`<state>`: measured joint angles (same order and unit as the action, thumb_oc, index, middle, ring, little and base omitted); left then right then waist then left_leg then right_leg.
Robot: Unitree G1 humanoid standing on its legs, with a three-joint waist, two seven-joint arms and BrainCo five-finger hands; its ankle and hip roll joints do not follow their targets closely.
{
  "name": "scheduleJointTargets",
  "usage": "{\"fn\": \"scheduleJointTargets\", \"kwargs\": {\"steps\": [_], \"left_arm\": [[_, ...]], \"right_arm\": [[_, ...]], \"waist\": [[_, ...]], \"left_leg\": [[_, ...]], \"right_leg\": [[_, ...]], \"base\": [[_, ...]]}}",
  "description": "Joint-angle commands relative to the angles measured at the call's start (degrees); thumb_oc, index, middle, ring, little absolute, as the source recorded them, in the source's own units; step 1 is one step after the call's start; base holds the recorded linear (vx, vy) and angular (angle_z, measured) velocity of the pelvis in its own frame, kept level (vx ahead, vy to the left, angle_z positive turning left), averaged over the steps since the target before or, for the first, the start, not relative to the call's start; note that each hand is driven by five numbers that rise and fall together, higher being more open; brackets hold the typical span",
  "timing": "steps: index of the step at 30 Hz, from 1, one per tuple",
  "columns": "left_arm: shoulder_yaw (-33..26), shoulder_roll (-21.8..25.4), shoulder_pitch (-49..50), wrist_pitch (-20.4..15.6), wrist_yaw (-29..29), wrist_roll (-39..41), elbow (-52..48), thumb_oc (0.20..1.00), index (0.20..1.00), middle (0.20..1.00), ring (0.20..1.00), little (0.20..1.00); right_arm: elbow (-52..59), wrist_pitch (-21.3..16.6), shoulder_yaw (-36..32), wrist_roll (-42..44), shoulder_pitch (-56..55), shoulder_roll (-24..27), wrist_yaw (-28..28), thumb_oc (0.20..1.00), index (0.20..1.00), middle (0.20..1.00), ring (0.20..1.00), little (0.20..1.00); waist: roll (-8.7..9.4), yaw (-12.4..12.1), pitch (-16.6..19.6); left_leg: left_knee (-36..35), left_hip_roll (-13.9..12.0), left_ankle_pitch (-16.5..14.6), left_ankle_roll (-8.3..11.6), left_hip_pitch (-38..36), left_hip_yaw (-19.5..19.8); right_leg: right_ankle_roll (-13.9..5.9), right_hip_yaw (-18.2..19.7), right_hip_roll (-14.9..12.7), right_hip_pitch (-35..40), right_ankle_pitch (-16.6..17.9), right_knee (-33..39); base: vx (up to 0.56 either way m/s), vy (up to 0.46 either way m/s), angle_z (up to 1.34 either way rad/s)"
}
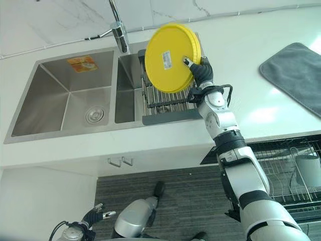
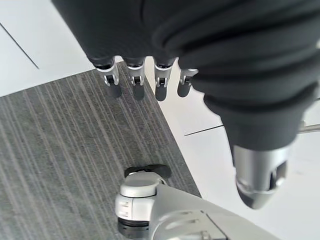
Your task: Place the dishes in the dishwasher.
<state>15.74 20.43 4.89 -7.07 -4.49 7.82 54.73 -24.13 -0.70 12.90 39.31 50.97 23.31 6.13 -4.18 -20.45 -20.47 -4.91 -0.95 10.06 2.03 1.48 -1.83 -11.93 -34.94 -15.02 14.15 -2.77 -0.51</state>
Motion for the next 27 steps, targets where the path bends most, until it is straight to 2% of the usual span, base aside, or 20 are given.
{"fn": "scheduleJointTargets", "kwargs": {"steps": [1, 9, 10, 11, 15, 17, 19, 21, 22, 27], "left_arm": [[3.3, 0.7, 1.2, 0.1, 0.4, -0.7, 2.9, 1.000, 1.000, 1.000, 1.000, 1.000], [2.0, -0.3, 1.9, -0.5, 0.2, -3.1, 6.9, 1.000, 1.000, 1.000, 1.000, 1.000], [2.3, -0.9, 1.5, -1.1, 0.4, -4.8, 7.7, 1.000, 1.000, 1.000, 1.000, 1.000], [3.1, -1.4, 1.1, -1.2, 0.9, -6.0, 7.6, 1.000, 1.000, 1.000, 1.000, 1.000], [4.4, -2.3, -0.1, -0.9, 1.7, -6.3, 7.3, 1.000, 1.000, 1.000, 1.000, 1.000], [4.8, -3.1, -1.2, -0.7, 1.9, -6.9, 6.7, 1.000, 1.000, 1.000, 1.000, 1.000], [5.4, -3.7, -2.2, 0.0, 1.8, -6.9, 6.2, 1.000, 1.000, 1.000, 1.000, 1.000], [5.8, -4.7, -3.4, 0.5, 2.0, -7.1, 6.5, 1.000, 1.000, 1.000, 1.000, 1.000], [5.8, -4.8, -3.4, 0.5, 2.0, -7.1, 6.6, 1.000, 1.000, 1.000, 1.000, 1.000], [5.9, -5.8, -2.6, 0.3, 2.5, -7.9, 6.9, 1.000, 1.000, 1.000, 1.000, 1.000]], "right_arm": [[4.6, -8.2, -1.0, 3.9, 1.9, -0.1, 1.2, 0.200, 0.200, 0.200, 0.200, 0.200], [12.2, -11.1, -1.4, 9.0, -1.2, -3.9, 4.2, 0.200, 0.200, 0.200, 0.200, 0.200], [14.8, -11.8, -1.8, 10.1, -2.8, -4.8, 4.6, 0.200, 0.200, 0.200, 0.200, 0.200], [17.2, -12.4, -2.4, 11.5, -4.3, -5.0, 4.8, 0.200, 0.200, 0.200, 0.200, 0.200], [21.6, -13.2, -3.5, 12.4, -7.3, -5.7, 5.9, 0.200, 0.200, 0.200, 0.200, 0.200], [24.8, -13.6, -4.2, 11.1, -10.4, -6.2, 6.8, 0.200, 0.200, 0.200, 0.200, 0.200], [27.7, -13.1, -4.9, 9.5, -13.3, -5.7, 7.8, 0.200, 0.200, 0.200, 0.200, 0.200], [32.3, -13.1, -6.0, 6.1, -17.9, -4.2, 5.4, 0.200, 0.200, 0.200, 0.200, 0.200], [32.5, -13.0, -6.1, 5.7, -18.1, -4.1, 5.2, 0.200, 0.200, 0.200, 0.200, 0.200], [39.0, -13.6, -10.3, 3.9, -29.1, 0.9, 1.2, 0.200, 0.200, 0.200, 0.200, 0.200]], "waist": [[0.69, -0.1, 7.6], [2.02, 3.2, 11.6], [2.35, 4.7, 12.3], [2.45, 5.9, 12.8], [2.78, 8.3, 13.6], [2.99, 10.3, 14.0], [3.25, 12.2, 14.2], [3.59, 14.9, 14.4], [3.59, 14.9, 14.4], [4.08, 19.3, 14.3]], "left_leg": [[-0.1, -3.5, -5.0, 1.74, -2.1, -3.2], [-0.1, -5.5, -7.0, 2.89, -5.9, -7.5], [-0.1, -5.9, -7.6, 3.12, -7.0, -8.6], [-0.1, -6.3, -6.9, 2.88, -7.0, -9.9], [-0.1, -7.2, -7.3, 3.20, -8.2, -11.1], [-0.1, -7.9, -7.5, 3.32, -9.2, -12.4], [-0.1, -8.5, -7.6, 3.45, -10.0, -13.7], [0.2, -9.5, -7.7, 3.86, -10.7, -15.8], [0.2, -9.6, -7.8, 3.89, -10.7, -16.0], [0.8, -11.2, -7.8, 4.86, -11.8, -20.0]], "right_leg": [[0.68, 1.6, -2.2, -4.9, 0.3, -6.0], [1.36, 3.8, 0.1, -2.6, 1.7, -0.8], [1.74, 5.2, 0.9, -2.3, 2.0, 0.5], [2.49, 5.6, 1.3, -2.8, 3.1, 1.2], [3.05, 7.7, 2.2, -2.7, 2.9, 2.0], [3.50, 9.4, 2.9, -2.9, 2.8, 2.3], [3.89, 11.0, 3.5, -3.1, 2.8, 2.5], [4.12, 12.7, 4.1, -3.7, 3.0, 2.9], [4.13, 12.8, 4.1, -3.7, 3.0, 2.9], [4.00, 14.5, 4.4, -4.7, 3.6, 3.2]], "base": [[-0.01, -0.122, -0.23], [-0.05, -0.144, -0.29], [-0.16, -0.214, -0.44], [-0.15, -0.201, -0.45], [-0.06, -0.117, -0.38], [-0.03, -0.145, -0.25], [-0.01, -0.139, -0.42], [-0.01, -0.136, -0.48], [-0.01, -0.116, -0.54], [0.02, -0.107, -0.54]]}}
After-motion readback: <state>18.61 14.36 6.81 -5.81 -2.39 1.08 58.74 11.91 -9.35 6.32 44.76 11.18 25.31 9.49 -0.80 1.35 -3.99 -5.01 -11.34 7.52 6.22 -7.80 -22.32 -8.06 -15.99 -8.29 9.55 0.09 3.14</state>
